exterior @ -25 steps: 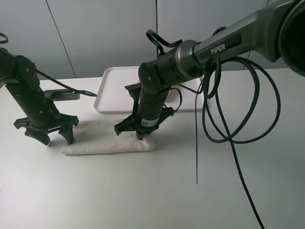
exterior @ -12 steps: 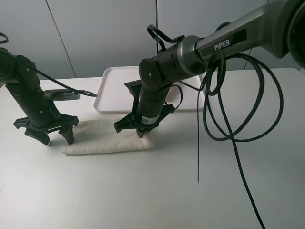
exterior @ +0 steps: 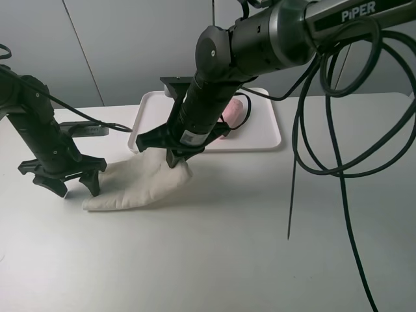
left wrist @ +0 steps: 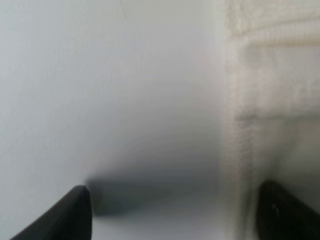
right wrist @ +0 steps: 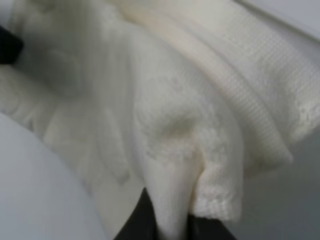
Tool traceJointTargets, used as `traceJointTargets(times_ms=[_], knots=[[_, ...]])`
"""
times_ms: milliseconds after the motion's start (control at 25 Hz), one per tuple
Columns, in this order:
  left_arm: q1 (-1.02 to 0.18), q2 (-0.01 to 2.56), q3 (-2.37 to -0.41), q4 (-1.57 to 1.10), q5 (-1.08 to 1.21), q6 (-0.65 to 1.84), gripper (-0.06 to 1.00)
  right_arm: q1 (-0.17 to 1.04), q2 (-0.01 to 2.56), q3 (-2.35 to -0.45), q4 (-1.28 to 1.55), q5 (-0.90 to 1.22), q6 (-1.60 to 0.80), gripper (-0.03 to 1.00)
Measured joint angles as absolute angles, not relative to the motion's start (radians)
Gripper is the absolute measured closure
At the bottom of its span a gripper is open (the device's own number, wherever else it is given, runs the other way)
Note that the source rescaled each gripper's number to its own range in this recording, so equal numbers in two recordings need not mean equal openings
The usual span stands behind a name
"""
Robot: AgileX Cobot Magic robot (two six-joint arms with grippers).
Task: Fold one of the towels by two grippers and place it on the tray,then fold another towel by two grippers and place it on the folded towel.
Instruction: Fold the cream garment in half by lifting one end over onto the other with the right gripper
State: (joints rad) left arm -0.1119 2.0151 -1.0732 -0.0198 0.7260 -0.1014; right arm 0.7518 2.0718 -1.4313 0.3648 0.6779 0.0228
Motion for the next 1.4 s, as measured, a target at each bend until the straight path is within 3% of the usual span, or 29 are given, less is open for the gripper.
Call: traceJointTargets(times_ms=[560, 1120, 1400], knots=[[-0.112, 2.015, -1.073, -0.017, 0.73, -0.101, 0.05, 0.75, 2.201, -1.431, 0.965, 0.536, -0.341, 0.91], [-0.112, 2.015, -1.075, -0.017, 0.744, -0.101, 0.05, 0.75, 2.276, -1.431, 1.395, 0.498, -0.596, 0.91], [-0.112, 2.015, -1.075, -0.017, 0.747, -0.088, 0.05, 0.75, 2.279, -1.431, 1.467, 0.496, -0.641, 0.91]])
